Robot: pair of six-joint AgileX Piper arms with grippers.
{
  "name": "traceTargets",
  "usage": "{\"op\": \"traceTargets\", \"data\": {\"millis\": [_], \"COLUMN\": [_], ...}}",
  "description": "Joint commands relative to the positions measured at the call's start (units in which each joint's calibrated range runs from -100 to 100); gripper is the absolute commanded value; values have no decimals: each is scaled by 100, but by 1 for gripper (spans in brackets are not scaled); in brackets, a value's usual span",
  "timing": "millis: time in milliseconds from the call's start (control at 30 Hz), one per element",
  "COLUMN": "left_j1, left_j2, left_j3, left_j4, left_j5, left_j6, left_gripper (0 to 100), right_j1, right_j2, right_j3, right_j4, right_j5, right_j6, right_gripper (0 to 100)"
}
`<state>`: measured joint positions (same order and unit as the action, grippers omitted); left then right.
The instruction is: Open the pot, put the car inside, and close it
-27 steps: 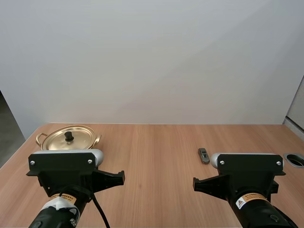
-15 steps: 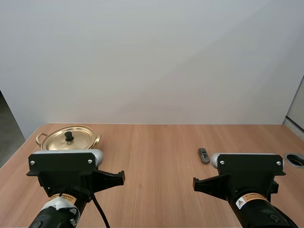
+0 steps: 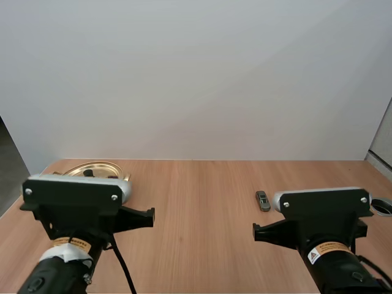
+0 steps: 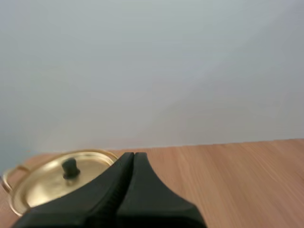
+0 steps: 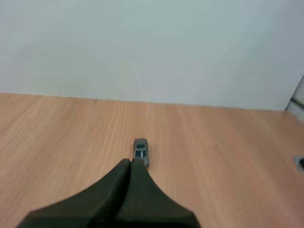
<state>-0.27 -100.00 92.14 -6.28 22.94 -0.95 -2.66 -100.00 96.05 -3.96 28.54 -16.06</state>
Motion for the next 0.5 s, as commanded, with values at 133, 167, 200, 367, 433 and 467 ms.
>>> {"op": "traceTargets", "data": {"millis": [133, 167, 200, 367, 433, 467], "left_j1": [29, 83, 137, 300, 307, 307], "left_j2": [0, 0, 0, 0, 199, 438], "left_j3": [-2040, -2181, -2288, -2272, -2272, -2272], "left_j4": [1337, 1288, 1278, 1461, 1879, 2139], "left_j5": [1678, 1758, 1828, 1529, 1271, 1138], "left_j6": [497, 463, 463, 483, 449, 242], "left_gripper": [0, 0, 0, 0, 0, 0], "right_j1": [5, 5, 5, 22, 74, 95], "right_j2": [0, 0, 0, 0, 0, 77], "right_j3": [-1451, -1682, -1852, -2475, -2487, -2487], "right_j4": [-2886, -2775, -2664, -1978, -1924, -1926], "right_j5": [29, 123, 229, 725, 707, 739], "right_j6": [30, 46, 46, 106, 159, 159], "right_gripper": [0, 0, 0, 0, 0, 0]}}
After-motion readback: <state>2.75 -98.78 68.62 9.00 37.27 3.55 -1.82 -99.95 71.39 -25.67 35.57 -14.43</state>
